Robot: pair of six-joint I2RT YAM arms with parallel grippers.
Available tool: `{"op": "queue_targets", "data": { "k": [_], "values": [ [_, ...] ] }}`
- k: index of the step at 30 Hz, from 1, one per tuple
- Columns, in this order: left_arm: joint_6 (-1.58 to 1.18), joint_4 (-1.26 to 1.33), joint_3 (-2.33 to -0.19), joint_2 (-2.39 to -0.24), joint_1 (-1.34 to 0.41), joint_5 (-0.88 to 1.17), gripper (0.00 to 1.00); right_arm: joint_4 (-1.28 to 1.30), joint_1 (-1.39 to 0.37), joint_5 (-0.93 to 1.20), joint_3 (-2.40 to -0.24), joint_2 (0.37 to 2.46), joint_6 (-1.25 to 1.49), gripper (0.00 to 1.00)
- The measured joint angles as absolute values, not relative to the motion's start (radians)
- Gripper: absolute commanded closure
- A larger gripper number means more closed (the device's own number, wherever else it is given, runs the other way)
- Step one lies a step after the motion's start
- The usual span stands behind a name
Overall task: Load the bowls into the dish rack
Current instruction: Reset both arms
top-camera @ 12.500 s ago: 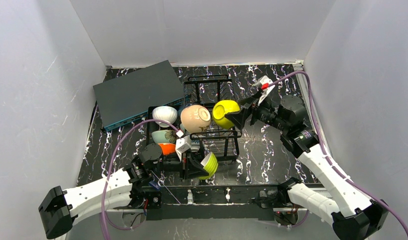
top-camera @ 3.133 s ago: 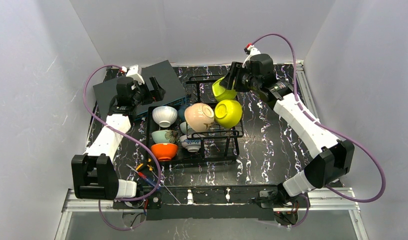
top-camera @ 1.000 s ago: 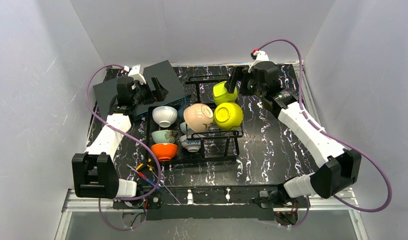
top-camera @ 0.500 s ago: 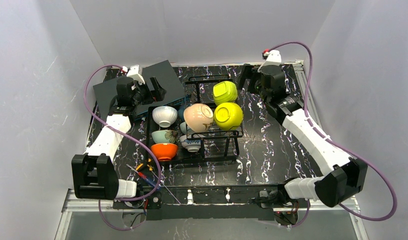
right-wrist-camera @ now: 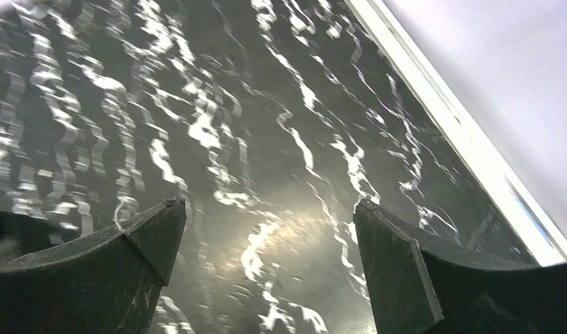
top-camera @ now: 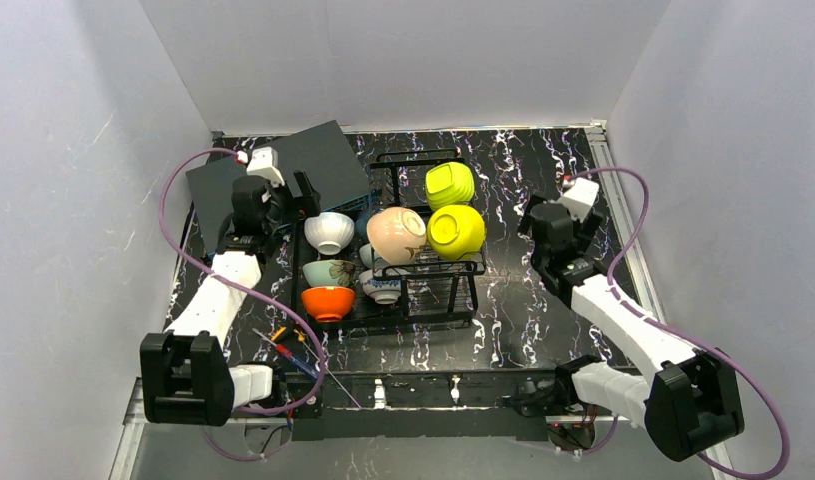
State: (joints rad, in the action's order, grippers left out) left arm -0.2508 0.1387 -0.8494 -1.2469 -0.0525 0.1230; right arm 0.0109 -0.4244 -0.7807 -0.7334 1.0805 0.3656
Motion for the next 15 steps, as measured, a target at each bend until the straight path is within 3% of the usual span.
{"op": "queue_targets", "data": {
  "k": [7, 15],
  "values": [
    [-0.251, 0.191, -0.683, -1.098, -0.054, -0.16, 0.02, -0.102, -0.411, -0.883, -0.469, 1.06, 0.336, 0.01],
    [-0.228, 0.232, -0.453, -0.851, -0.053, -0.491, 0.02, -0.256, -0.399, -0.905, -0.377, 1.085, 0.256, 0.01]
  ]
}}
